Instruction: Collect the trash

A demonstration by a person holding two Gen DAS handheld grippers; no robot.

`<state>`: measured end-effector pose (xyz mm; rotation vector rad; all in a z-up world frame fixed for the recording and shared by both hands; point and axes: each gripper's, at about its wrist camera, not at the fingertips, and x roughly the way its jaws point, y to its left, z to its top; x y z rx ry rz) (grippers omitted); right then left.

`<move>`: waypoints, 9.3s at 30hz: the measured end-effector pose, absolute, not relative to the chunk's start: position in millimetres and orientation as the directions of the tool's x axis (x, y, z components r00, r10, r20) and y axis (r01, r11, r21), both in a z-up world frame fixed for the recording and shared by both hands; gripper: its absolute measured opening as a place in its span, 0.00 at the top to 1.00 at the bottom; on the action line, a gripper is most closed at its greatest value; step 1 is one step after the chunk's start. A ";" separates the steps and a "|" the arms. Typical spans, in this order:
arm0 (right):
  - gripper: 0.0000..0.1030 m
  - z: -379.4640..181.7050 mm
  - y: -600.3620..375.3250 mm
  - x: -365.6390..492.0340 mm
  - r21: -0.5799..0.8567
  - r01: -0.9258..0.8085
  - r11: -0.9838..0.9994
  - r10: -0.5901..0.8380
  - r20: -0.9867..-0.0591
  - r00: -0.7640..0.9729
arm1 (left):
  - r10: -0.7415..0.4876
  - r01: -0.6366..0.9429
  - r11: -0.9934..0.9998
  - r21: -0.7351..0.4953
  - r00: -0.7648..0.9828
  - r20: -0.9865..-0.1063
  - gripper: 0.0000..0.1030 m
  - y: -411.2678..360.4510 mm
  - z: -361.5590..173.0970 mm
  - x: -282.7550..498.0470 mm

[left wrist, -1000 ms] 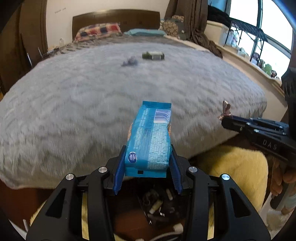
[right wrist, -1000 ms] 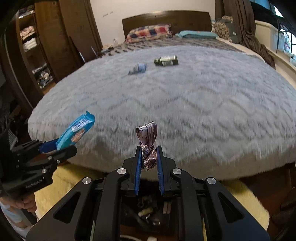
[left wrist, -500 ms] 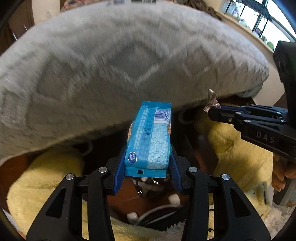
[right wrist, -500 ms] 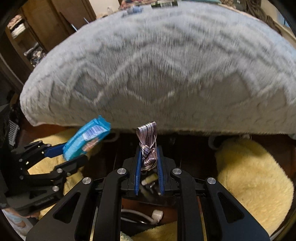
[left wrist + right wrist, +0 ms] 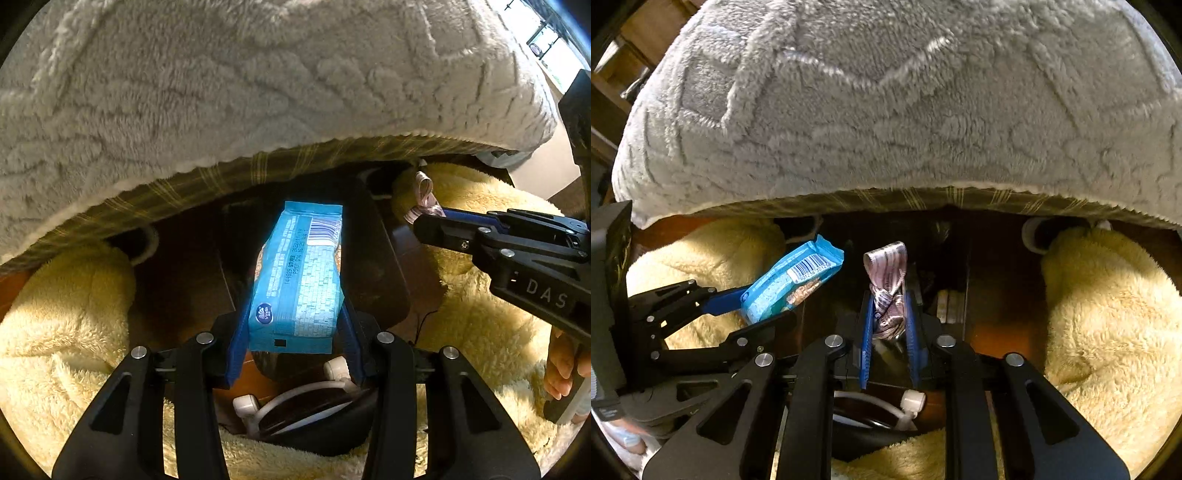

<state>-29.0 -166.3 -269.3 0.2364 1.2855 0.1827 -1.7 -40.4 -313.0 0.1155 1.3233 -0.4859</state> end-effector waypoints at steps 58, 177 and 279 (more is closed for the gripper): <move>0.04 -94.7 -228.1 216.4 0.174 0.103 0.979 0.072 -0.778 0.624 | -0.179 0.298 0.954 0.012 0.604 -0.777 0.08 -35.5 -125.2 202.7; 0.04 -272.3 -188.0 -12.1 0.281 0.083 0.956 0.244 -0.921 0.303 | -0.314 0.391 0.887 -0.246 0.121 -0.942 0.48 -40.4 -330.0 0.7; 0.03 75.3 -229.1 -166.6 0.001 0.252 0.968 -0.243 -0.272 0.931 | -0.134 0.140 0.990 -0.002 0.949 -0.286 0.08 56.2 60.8 -128.3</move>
